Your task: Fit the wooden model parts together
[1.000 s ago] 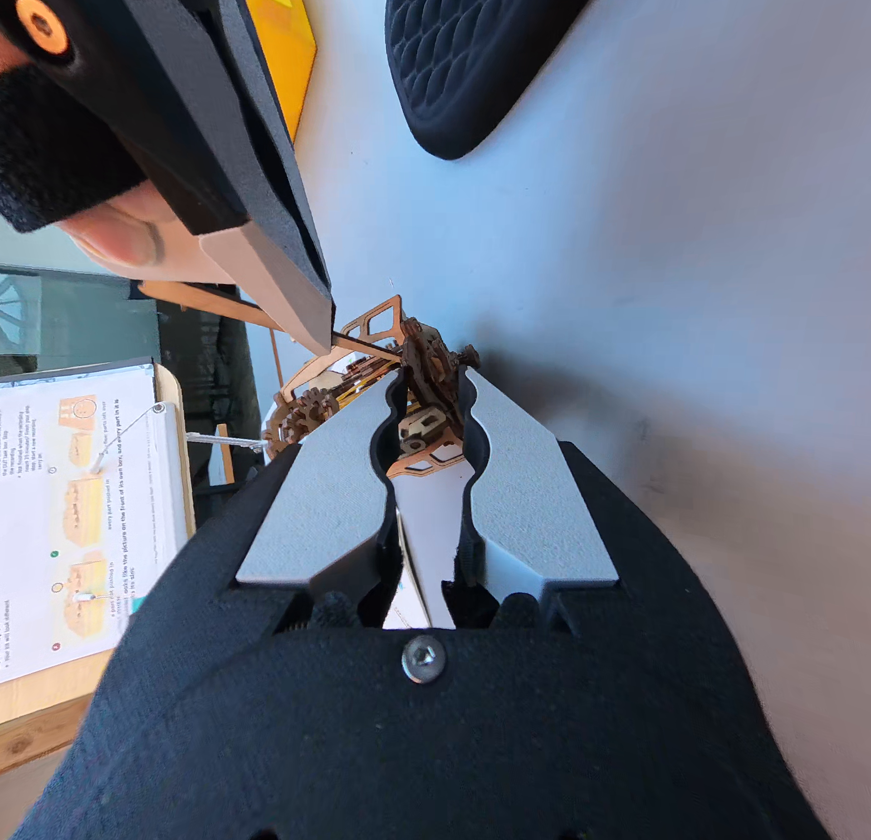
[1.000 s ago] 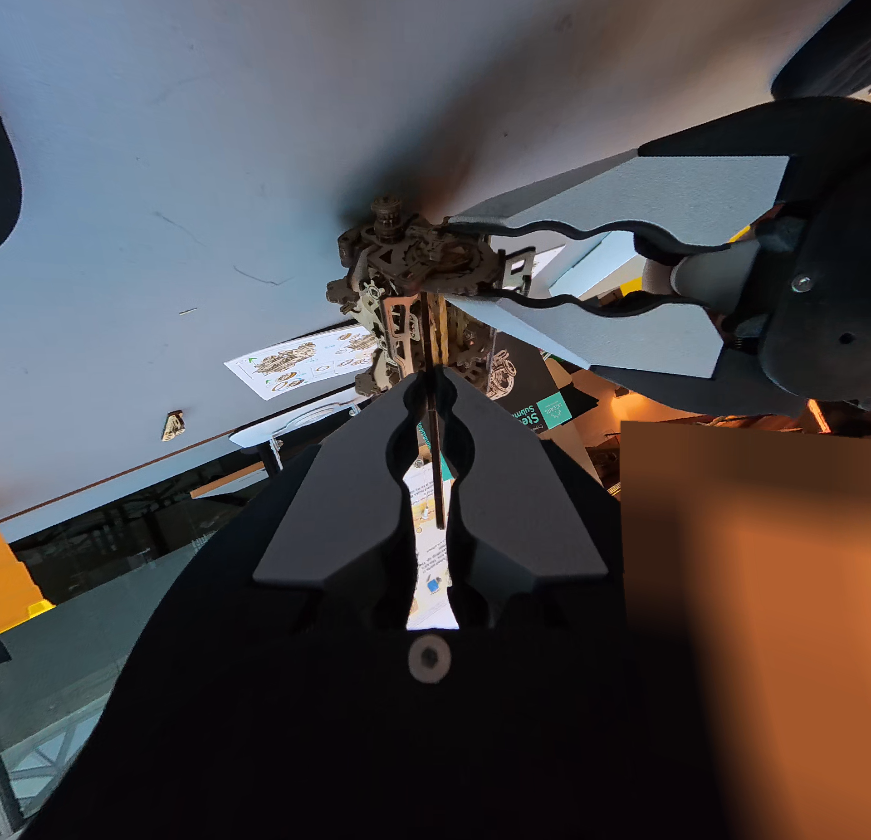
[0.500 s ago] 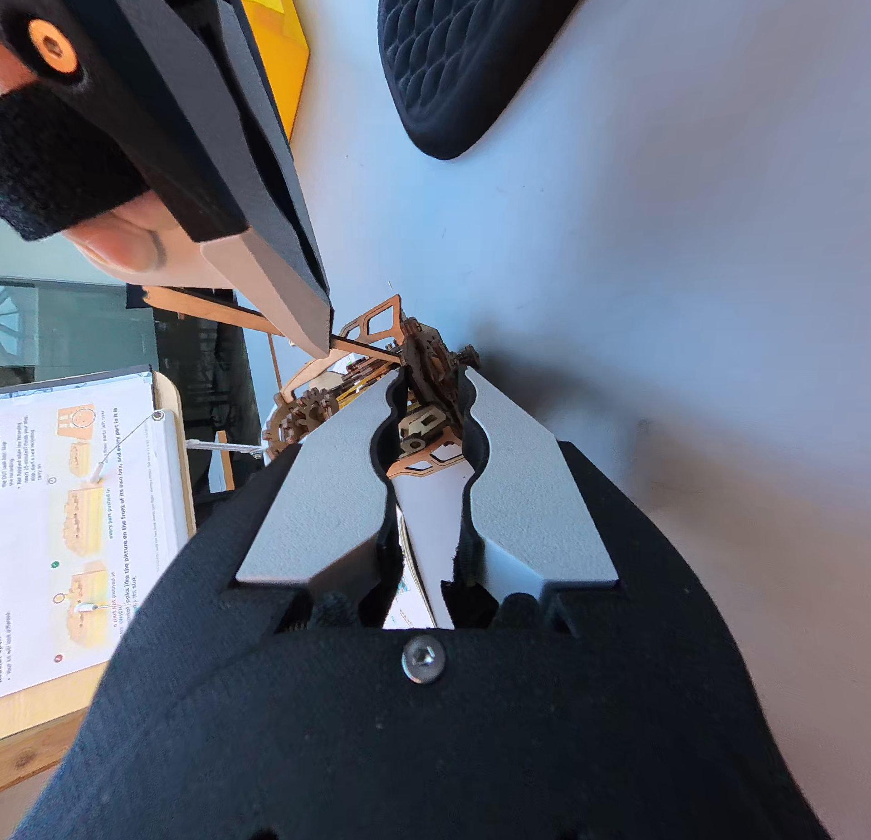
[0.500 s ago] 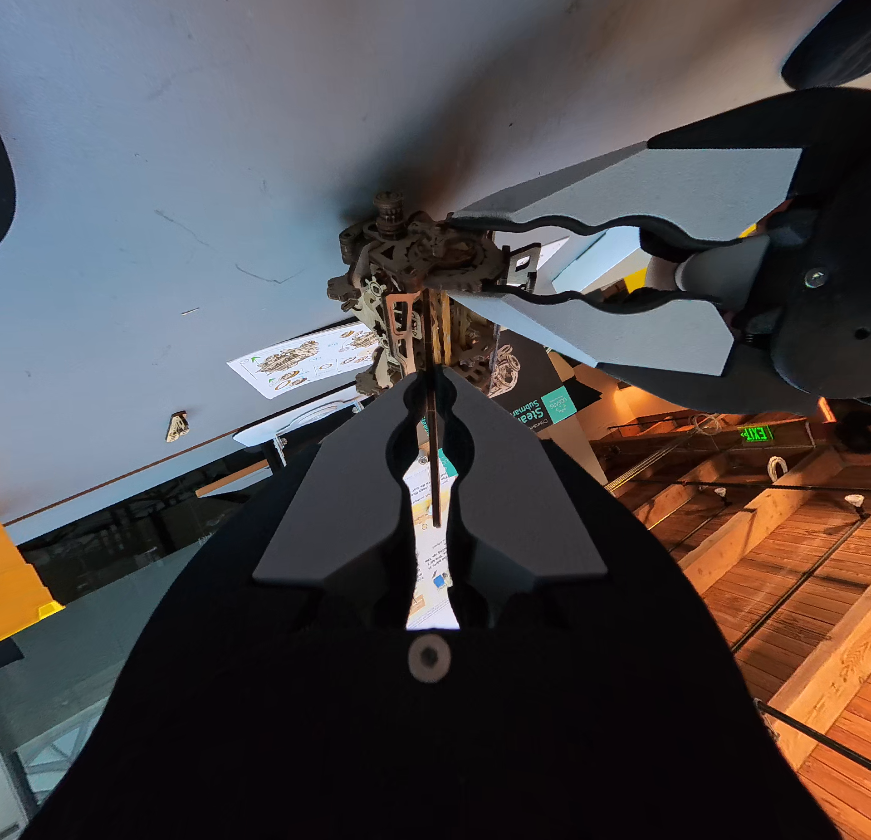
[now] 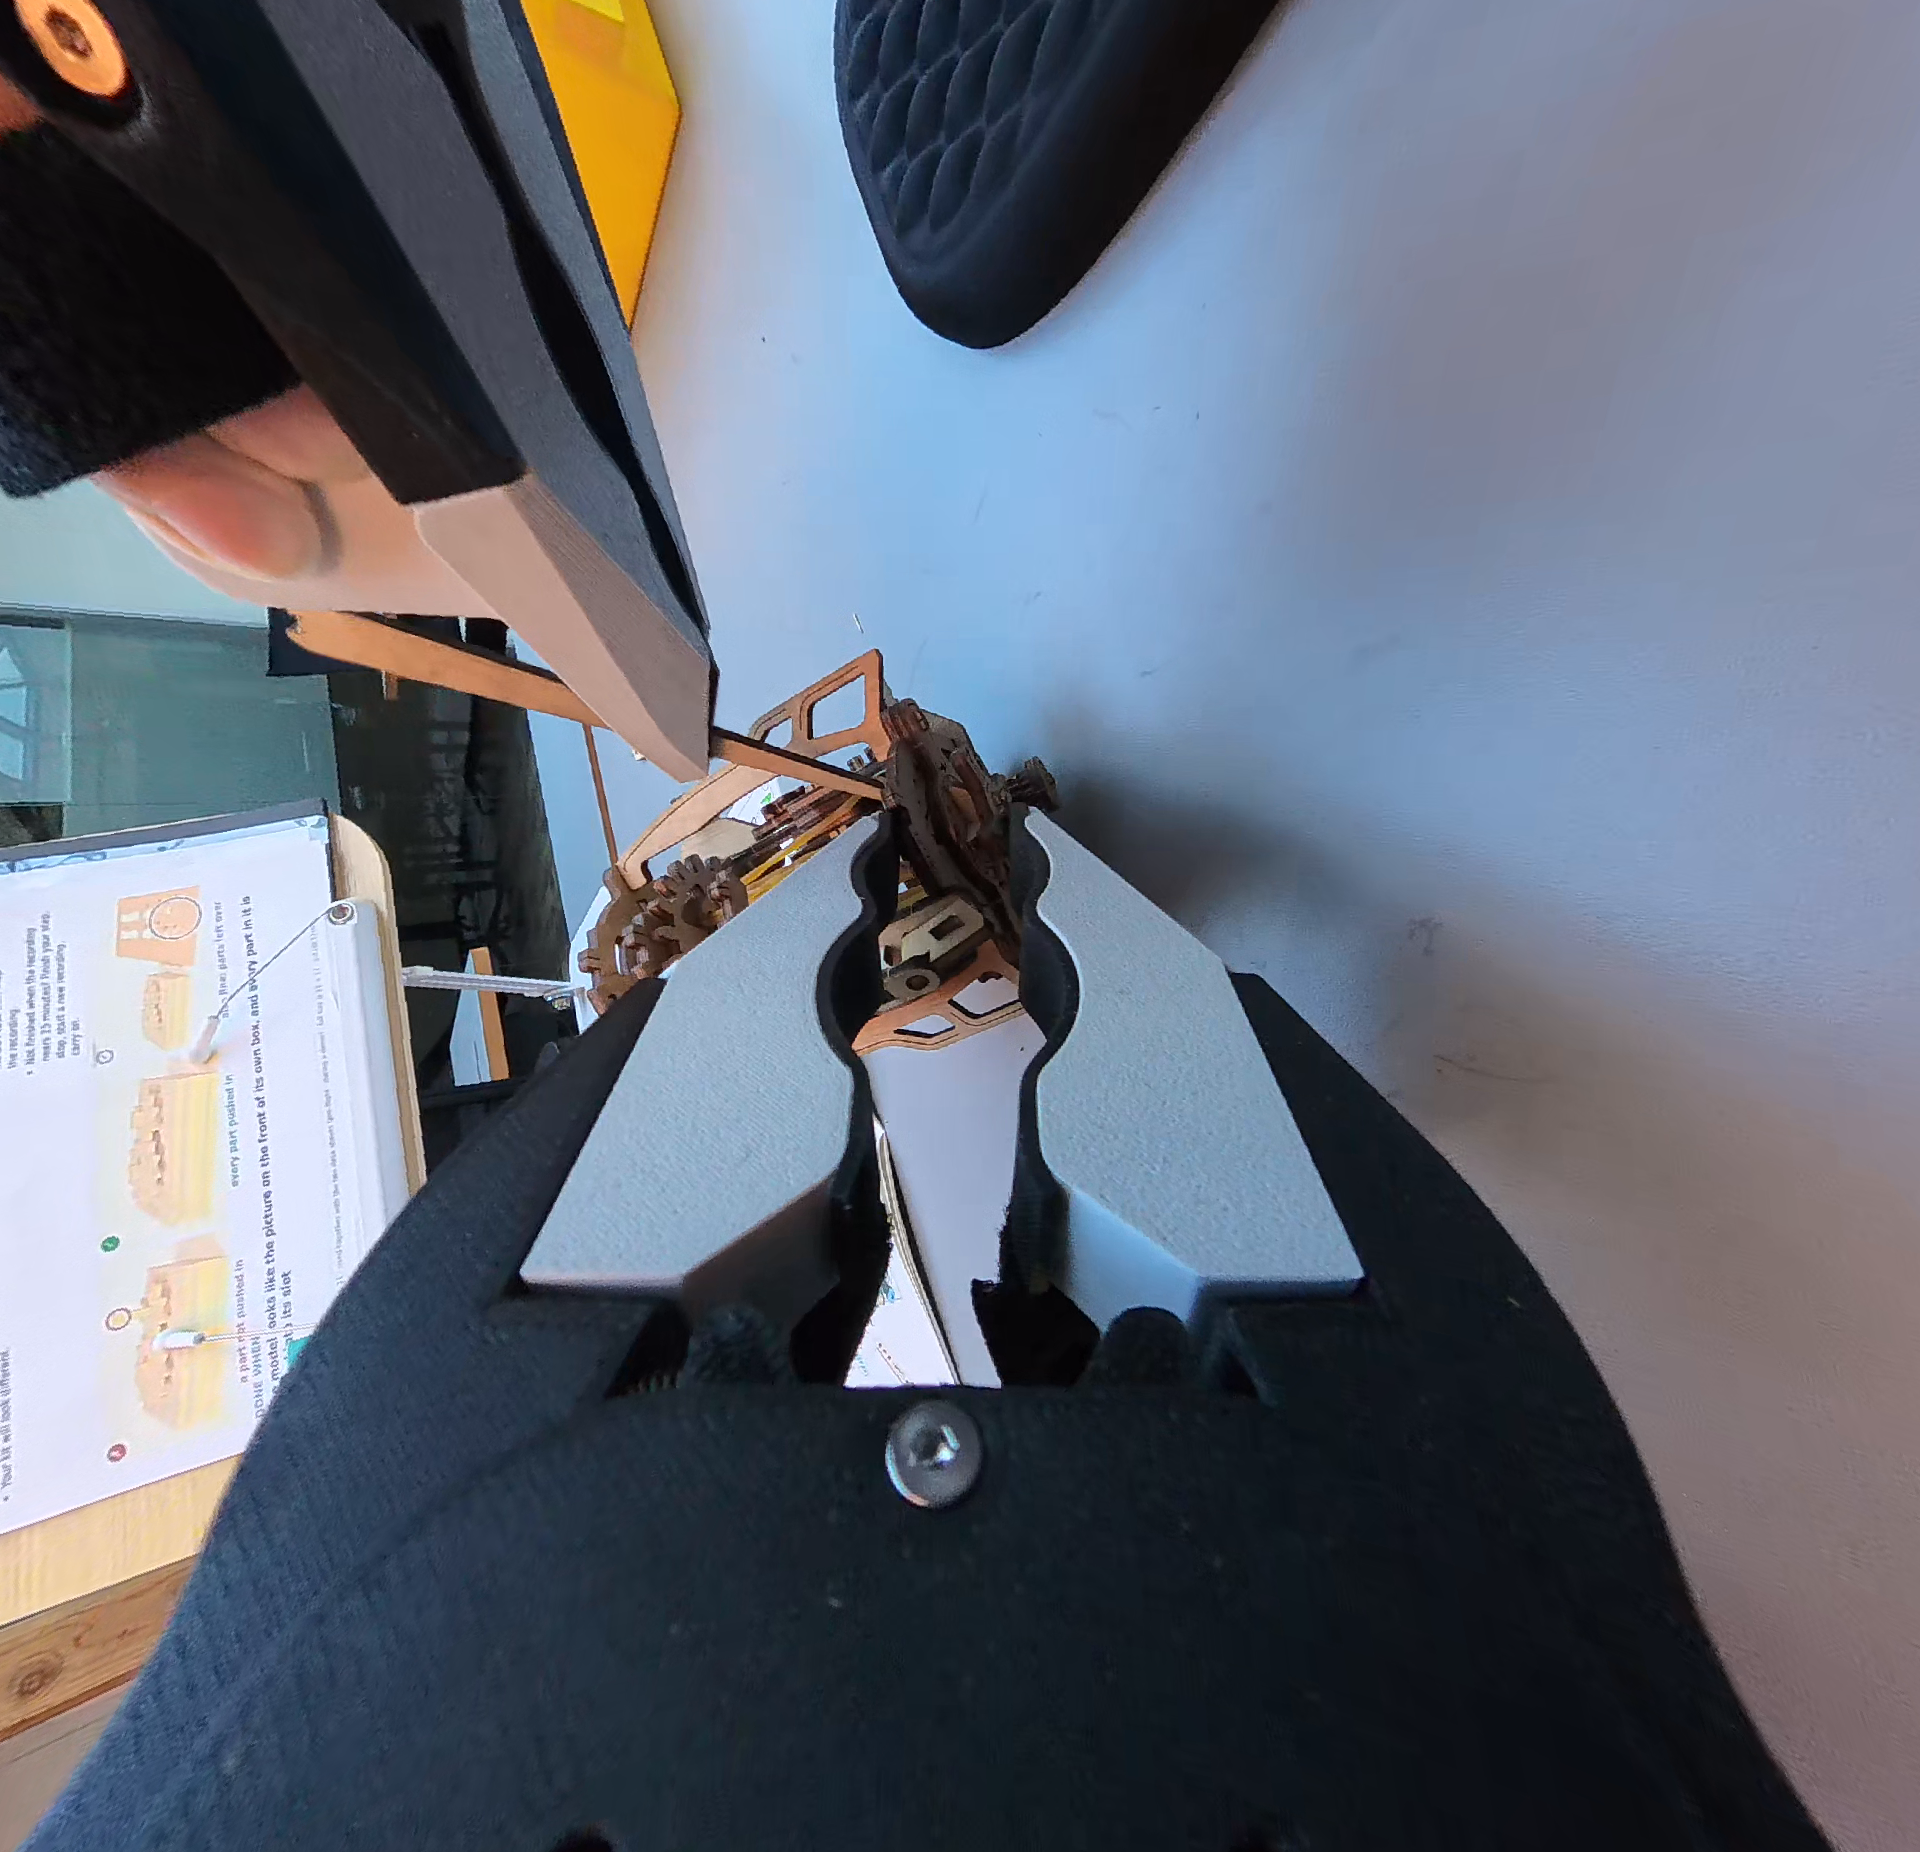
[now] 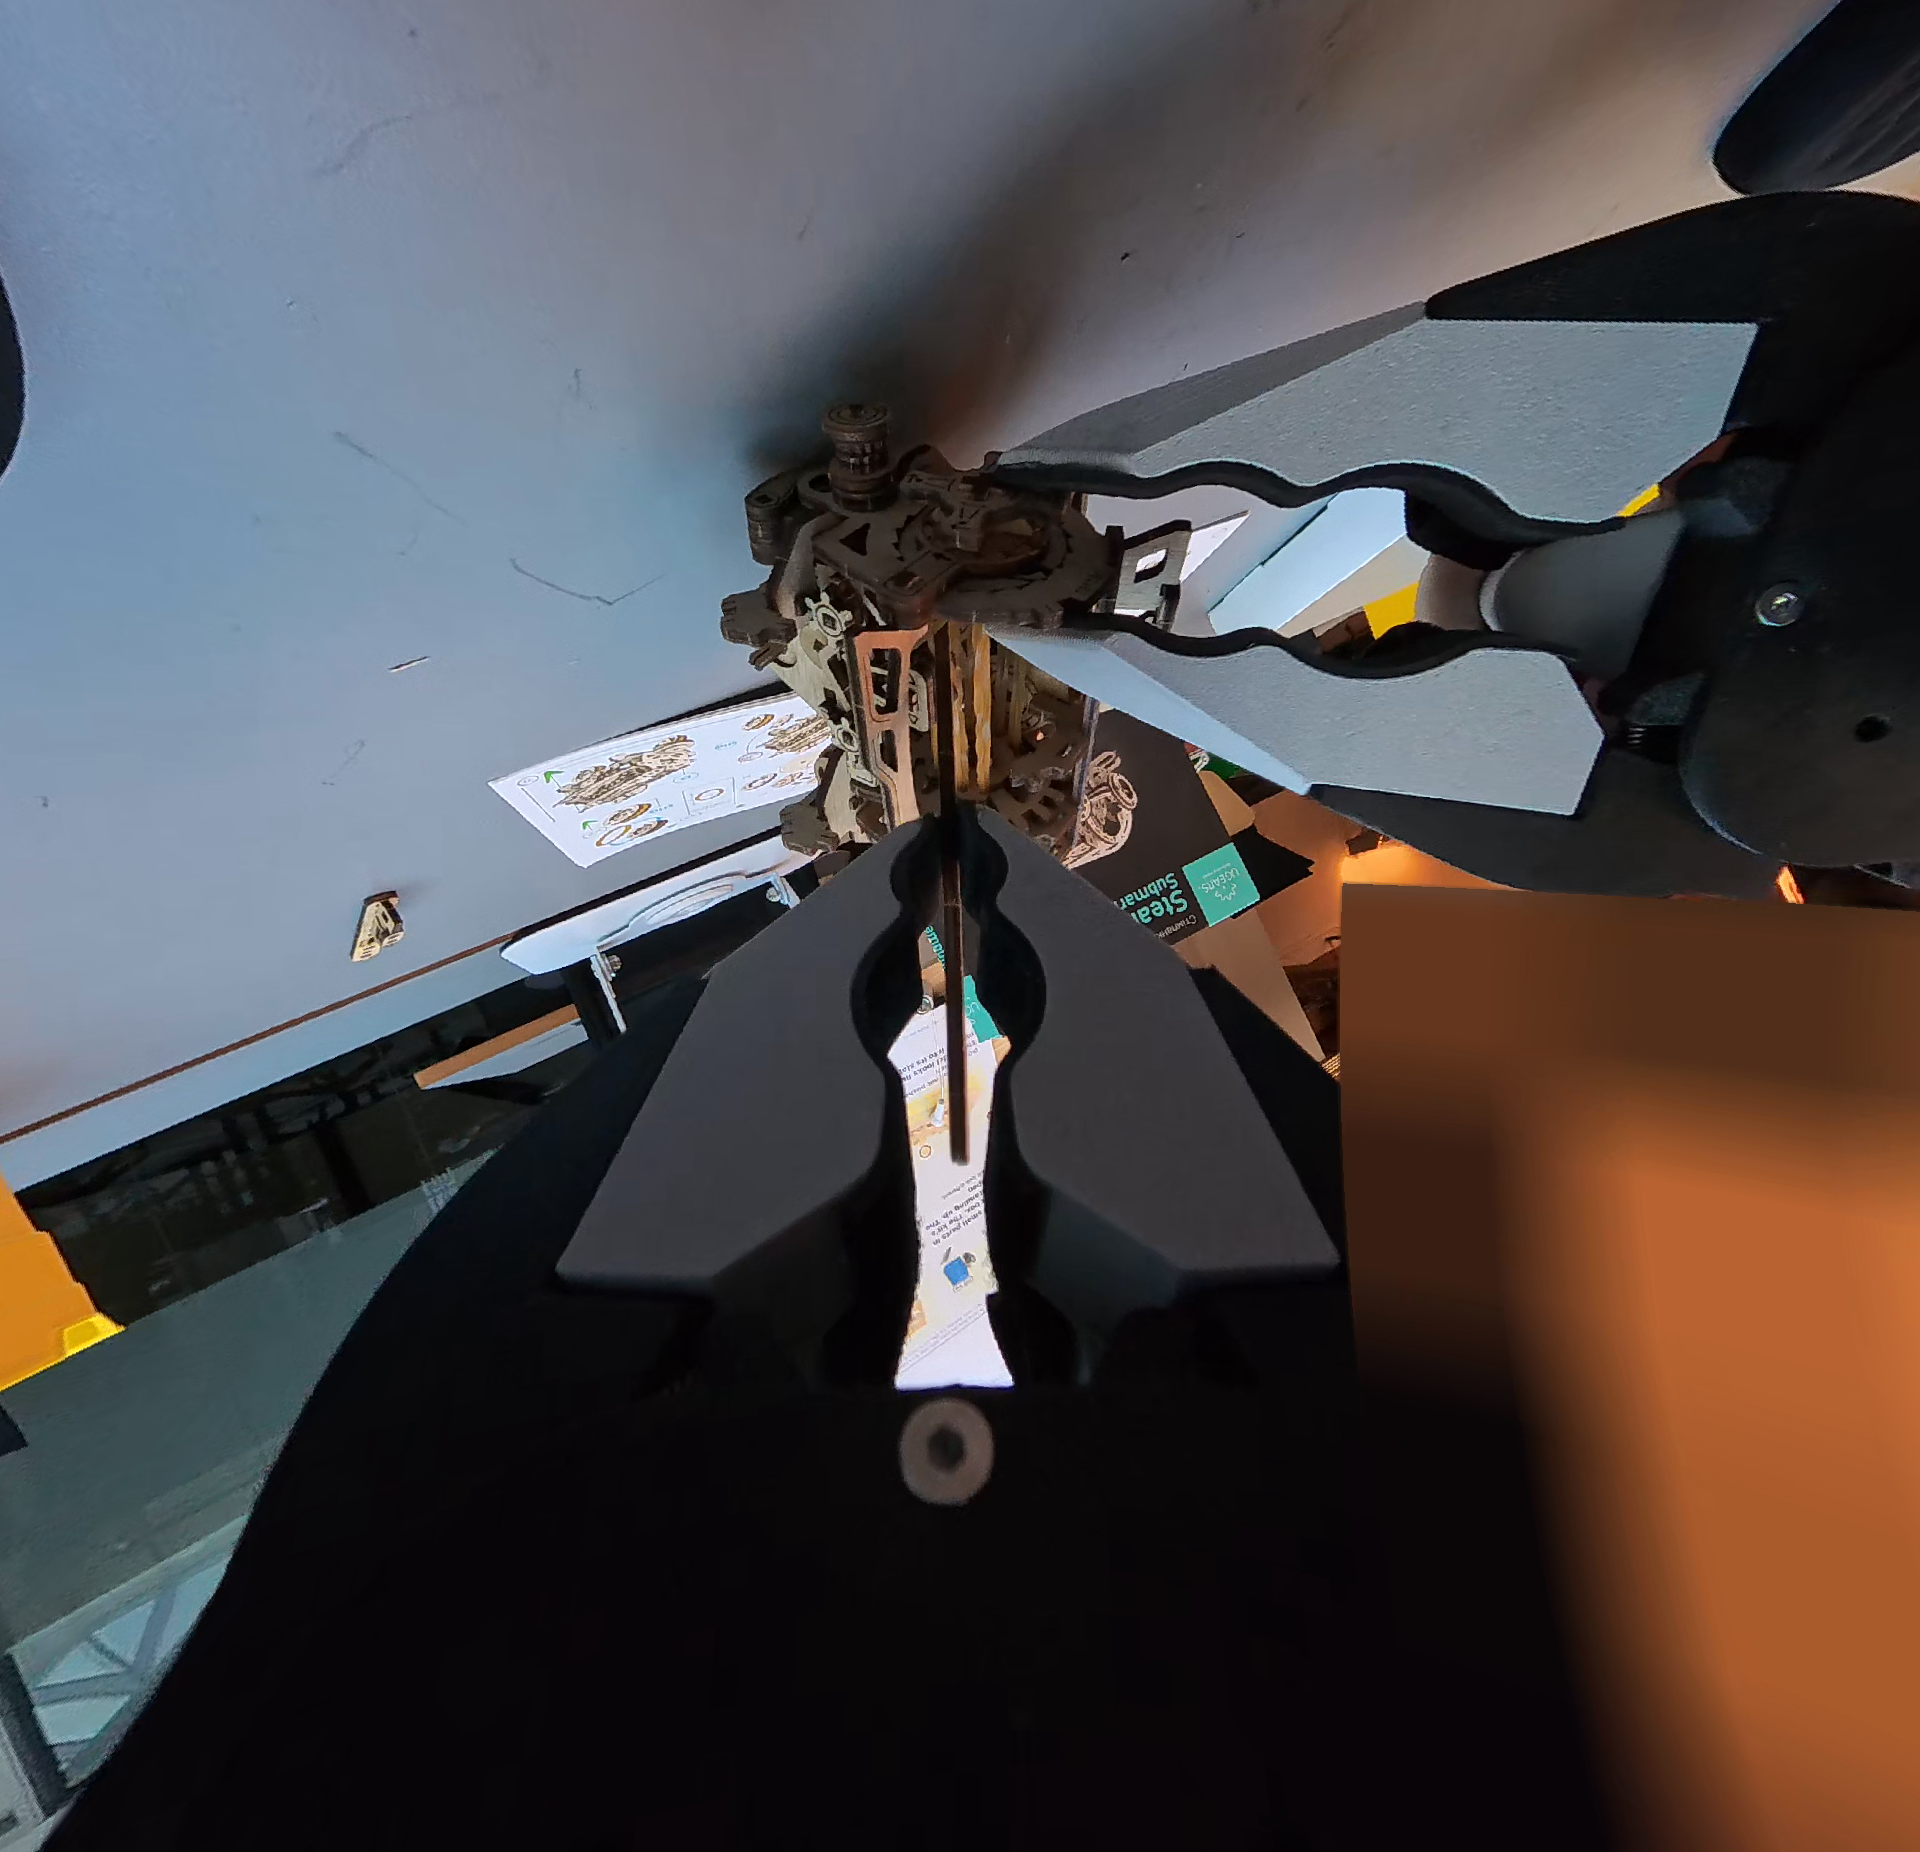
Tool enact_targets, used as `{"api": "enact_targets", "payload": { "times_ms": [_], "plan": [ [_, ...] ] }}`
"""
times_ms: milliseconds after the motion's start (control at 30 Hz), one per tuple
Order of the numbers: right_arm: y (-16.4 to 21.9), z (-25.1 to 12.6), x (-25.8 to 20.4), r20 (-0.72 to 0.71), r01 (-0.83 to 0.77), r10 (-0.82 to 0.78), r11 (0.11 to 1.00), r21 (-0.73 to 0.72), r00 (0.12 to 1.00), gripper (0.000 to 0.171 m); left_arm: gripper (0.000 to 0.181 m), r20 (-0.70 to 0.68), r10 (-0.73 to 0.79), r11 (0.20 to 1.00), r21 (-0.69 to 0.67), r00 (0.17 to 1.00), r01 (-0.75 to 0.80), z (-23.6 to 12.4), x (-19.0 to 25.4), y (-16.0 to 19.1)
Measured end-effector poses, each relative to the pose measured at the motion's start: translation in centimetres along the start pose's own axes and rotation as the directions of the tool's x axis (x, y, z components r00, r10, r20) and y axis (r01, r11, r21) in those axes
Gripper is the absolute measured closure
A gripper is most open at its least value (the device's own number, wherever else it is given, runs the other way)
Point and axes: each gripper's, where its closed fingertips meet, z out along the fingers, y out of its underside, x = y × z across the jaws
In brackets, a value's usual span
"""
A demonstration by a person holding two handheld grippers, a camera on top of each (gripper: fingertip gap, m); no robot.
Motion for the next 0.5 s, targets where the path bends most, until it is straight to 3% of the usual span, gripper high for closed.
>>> {"api": "enact_targets", "payload": {
  "times_ms": [500],
  "plan": [
    [0.23,-0.29,0.29,-0.017,-0.001,0.001,1.0,-0.003,1.0,0.169,0.162,-0.015,-0.001,1.0,-0.006,1.0,0.001,0.08,-0.05,0.02]
  ]
}}
